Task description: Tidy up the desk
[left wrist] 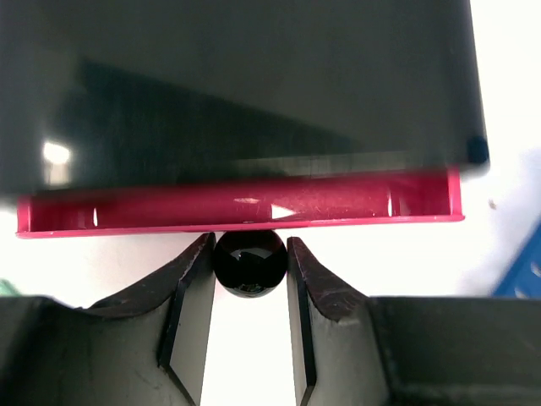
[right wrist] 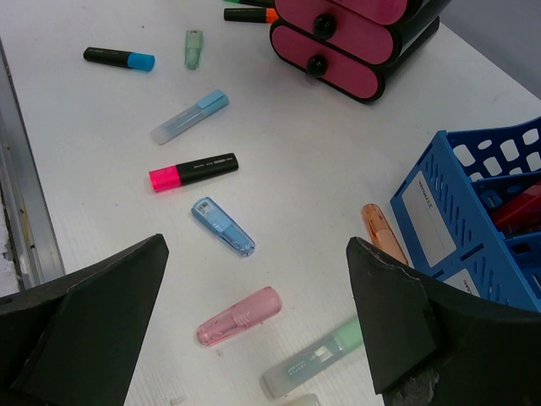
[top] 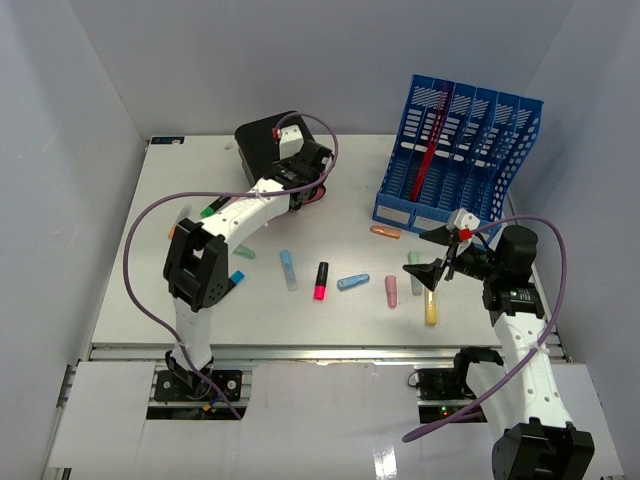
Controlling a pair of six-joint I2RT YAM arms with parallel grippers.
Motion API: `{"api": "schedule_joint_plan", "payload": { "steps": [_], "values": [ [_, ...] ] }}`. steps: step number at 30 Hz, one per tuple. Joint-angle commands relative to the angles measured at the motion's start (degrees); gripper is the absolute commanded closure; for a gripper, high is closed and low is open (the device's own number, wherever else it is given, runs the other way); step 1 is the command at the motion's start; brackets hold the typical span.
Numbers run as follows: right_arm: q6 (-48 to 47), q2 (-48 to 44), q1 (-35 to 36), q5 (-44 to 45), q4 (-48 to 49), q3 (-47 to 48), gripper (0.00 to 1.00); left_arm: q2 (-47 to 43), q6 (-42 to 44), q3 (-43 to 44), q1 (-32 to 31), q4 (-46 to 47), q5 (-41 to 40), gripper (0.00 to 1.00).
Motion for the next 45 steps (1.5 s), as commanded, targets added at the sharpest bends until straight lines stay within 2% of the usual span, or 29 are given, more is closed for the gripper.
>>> {"api": "schedule_joint_plan", "payload": {
  "steps": [1,9,15,18,20,22,24,27,29,33,36,38,40,45],
  "values": [
    [0.18,0.37,-0.48,-0.6,1.56,-0.17,0.07,-7.37,-3.72,-6.43,-4.18,-0.6,4.04,0.75],
    [0.09,0.6,-0.72,-0.77,1.52,-0.3,0.07,-14.66,-9.47,-17.99,-6.79,1.84,4.78,0.75],
    [-0.11,1.17,-0.76,-1.82,1.37,-0.45,0.08,-16.15,-10.01,-19.36,-7.93,2.67,5.47,0.71],
    [-0.47,1.03,-0.83,-2.83,1.23,-0.59,0.08,-16.29,-9.22,-19.07,-7.93,3.24,5.69,0.63],
    [-0.7,0.87,-0.85,-3.4,1.15,-0.67,0.08,-16.51,-8.69,-19.04,-7.93,3.63,6.01,0.46],
    [-0.98,0.76,-0.85,-3.98,0.99,-0.89,0.08,-16.92,-8.43,-19.23,-7.93,3.96,6.21,0.23],
    [-1.32,0.65,-0.85,-4.57,0.86,-1.06,0.08,-17.58,-8.05,-19.76,-7.93,4.4,6.32,0.09],
    [-2.53,0.78,-0.85,-6.47,0.37,-1.43,0.08,-19.16,-6.94,-21.24,-7.93,5.88,7.24,0.03],
    [-4.95,1.15,-0.85,-9.23,-1.41,-1.49,0.08,-20.31,-5.83,-22.16,-7.93,6.97,8.62,0.02],
    [-20.76,1.7,-0.8,-15.93,-12.56,-0.83,0.08,-23.24,-1.54,-24.49,-7.93,10.68,15.82,0.02],
    [-32.47,3.54,0.74,-16.55,-20.82,0.71,0.08,-29.43,3.16,-29.83,-7.93,14.65,21.82,0.02],
    [-40.87,5.08,3.65,-12.11,-25.05,2.28,0.08,-32.82,6.69,-32.75,-7.92,18.15,25.21,0.02],
    [-43.98,7.75,11.12,-6.15,-28.53,4.09,0.08,-37.83,8.3,-36.63,-7.86,19.7,28.89,0.02],
    [-44.73,13.18,25.72,12.95,-24.93,5.38,0.07,-48.61,10.19,-43.96,-7.72,20.87,33.72,0.02]
  ]
}}
